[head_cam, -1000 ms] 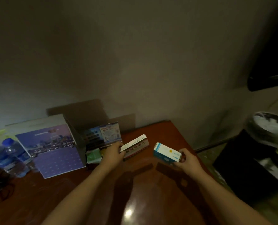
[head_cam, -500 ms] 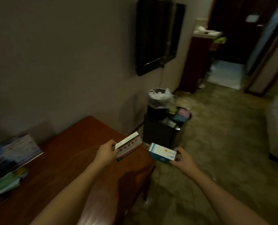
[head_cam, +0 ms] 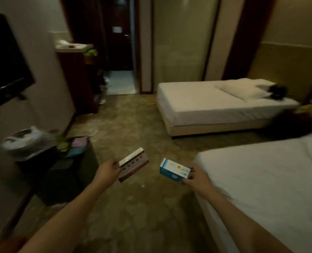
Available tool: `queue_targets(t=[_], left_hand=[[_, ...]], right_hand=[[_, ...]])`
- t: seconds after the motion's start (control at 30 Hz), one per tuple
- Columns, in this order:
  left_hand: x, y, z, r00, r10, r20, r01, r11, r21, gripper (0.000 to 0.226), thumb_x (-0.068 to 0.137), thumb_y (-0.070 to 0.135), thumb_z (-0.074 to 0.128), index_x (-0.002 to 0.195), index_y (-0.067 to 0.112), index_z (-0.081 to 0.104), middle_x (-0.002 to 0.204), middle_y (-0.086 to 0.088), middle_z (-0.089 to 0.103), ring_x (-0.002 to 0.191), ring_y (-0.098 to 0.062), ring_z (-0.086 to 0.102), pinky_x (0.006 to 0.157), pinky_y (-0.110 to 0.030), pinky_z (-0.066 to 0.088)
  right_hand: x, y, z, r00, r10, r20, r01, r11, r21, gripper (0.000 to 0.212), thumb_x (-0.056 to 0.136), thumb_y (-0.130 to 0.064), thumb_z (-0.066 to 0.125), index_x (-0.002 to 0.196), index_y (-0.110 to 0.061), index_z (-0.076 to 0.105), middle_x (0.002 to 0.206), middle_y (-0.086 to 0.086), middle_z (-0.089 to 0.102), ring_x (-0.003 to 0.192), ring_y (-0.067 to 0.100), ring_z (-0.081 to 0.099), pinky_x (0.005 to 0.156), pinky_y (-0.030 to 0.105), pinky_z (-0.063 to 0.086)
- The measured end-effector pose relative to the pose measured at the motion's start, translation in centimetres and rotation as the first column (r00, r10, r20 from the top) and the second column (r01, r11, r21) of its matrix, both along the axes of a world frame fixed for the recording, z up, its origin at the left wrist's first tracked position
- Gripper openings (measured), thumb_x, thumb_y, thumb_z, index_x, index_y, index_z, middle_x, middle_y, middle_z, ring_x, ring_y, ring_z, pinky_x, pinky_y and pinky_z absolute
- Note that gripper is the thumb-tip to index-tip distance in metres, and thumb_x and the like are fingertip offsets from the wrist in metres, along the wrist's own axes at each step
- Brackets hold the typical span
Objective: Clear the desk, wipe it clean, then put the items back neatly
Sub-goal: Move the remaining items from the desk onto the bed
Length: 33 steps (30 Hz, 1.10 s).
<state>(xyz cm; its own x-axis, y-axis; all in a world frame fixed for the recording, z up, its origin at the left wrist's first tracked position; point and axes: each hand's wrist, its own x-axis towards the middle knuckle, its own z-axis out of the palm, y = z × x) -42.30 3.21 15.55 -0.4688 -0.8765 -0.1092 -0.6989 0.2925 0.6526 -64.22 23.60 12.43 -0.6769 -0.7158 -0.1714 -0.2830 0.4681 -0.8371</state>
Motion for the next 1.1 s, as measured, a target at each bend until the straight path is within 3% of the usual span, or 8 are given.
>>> queue_targets(t=[0.17,0.37,0.53,0.63,0.77,0.93,1.0,1.1], left_hand=[[-17.5,5.3,0.5,0.959,-0.284,-0.017,0.284,0.959,-0.015,0.019,0.090,0.011,0.057,0.106,0.000,0.059,0.103,-0.016,0.064,0.088,-0.028,0.058,0.067,-0.028,0.039],[-34.1,14.6,-0.2,0.788,-0.615,-0.012,0.615,0.789,-0.010,0.012,0.091,0.014,0.058,0.098,0.005,0.060,0.094,-0.010,0.062,0.079,-0.021,0.056,0.059,-0.029,0.042],[-44.4,21.1,-2.8,0.621,-0.783,0.046,0.782,0.622,0.035,0.011,0.087,0.020,0.060,0.088,0.009,0.056,0.088,-0.010,0.064,0.077,-0.028,0.062,0.068,-0.037,0.051],[-51.2,23.9,-5.0,0.522,-0.850,0.073,0.845,0.527,0.086,0.011,0.086,0.019,0.058,0.087,0.008,0.056,0.087,-0.010,0.065,0.077,-0.027,0.063,0.068,-0.037,0.052],[-60.9,26.9,-7.7,0.418,-0.904,0.092,0.888,0.428,0.169,0.011,0.086,0.019,0.059,0.082,0.011,0.054,0.084,-0.010,0.064,0.075,-0.026,0.064,0.068,-0.035,0.052],[-71.4,30.6,-11.2,0.349,-0.933,0.089,0.883,0.359,0.302,0.021,0.085,0.013,0.061,0.071,0.012,0.045,0.071,-0.007,0.058,0.058,-0.021,0.060,0.061,-0.033,0.051],[-74.0,32.5,-13.1,0.323,-0.940,0.113,0.872,0.342,0.350,0.022,0.086,0.015,0.060,0.073,0.012,0.044,0.076,-0.011,0.061,0.059,-0.023,0.062,0.063,-0.035,0.053],[-75.8,35.4,-15.9,0.300,-0.946,0.123,0.839,0.323,0.439,0.022,0.087,0.014,0.060,0.073,0.011,0.043,0.080,-0.015,0.063,0.064,-0.028,0.066,0.065,-0.039,0.054]], right_hand=[[-10.9,10.9,0.9,0.951,-0.308,-0.025,0.306,0.950,-0.063,0.040,0.077,-0.009,0.077,0.102,-0.018,0.048,0.118,0.012,0.062,0.088,0.018,0.062,0.067,0.019,0.052],[-17.0,22.3,-0.7,0.789,-0.614,0.004,0.614,0.789,-0.025,0.041,0.074,-0.008,0.078,0.100,-0.013,0.047,0.101,0.004,0.056,0.065,0.002,0.054,0.045,0.006,0.039],[-20.5,29.0,-3.6,0.606,-0.795,0.015,0.794,0.606,0.045,0.046,0.073,-0.017,0.081,0.105,-0.016,0.049,0.102,0.006,0.058,0.070,0.013,0.055,0.055,0.021,0.045],[-24.0,31.4,-5.5,0.520,-0.854,0.028,0.851,0.520,0.066,0.046,0.072,-0.018,0.081,0.104,-0.017,0.049,0.097,0.004,0.058,0.069,0.009,0.055,0.055,0.019,0.047],[-29.7,33.5,-8.6,0.340,-0.939,0.059,0.931,0.345,0.120,0.042,0.071,-0.013,0.081,0.099,-0.016,0.050,0.105,0.014,0.063,0.093,0.029,0.063,0.079,0.045,0.056],[-36.0,33.9,-10.6,0.155,-0.979,0.132,0.970,0.176,0.169,0.039,0.076,-0.009,0.077,0.105,-0.010,0.050,0.100,0.003,0.055,0.087,0.015,0.055,0.056,0.009,0.044],[-37.3,33.8,-11.8,0.087,-0.984,0.158,0.976,0.116,0.186,0.038,0.075,-0.008,0.078,0.100,-0.011,0.050,0.100,0.003,0.056,0.088,0.015,0.057,0.059,0.010,0.045],[-38.7,34.0,-13.7,-0.046,-0.986,0.160,0.969,-0.006,0.247,0.039,0.073,-0.012,0.080,0.099,-0.013,0.050,0.106,0.009,0.060,0.092,0.022,0.061,0.073,0.031,0.054]])
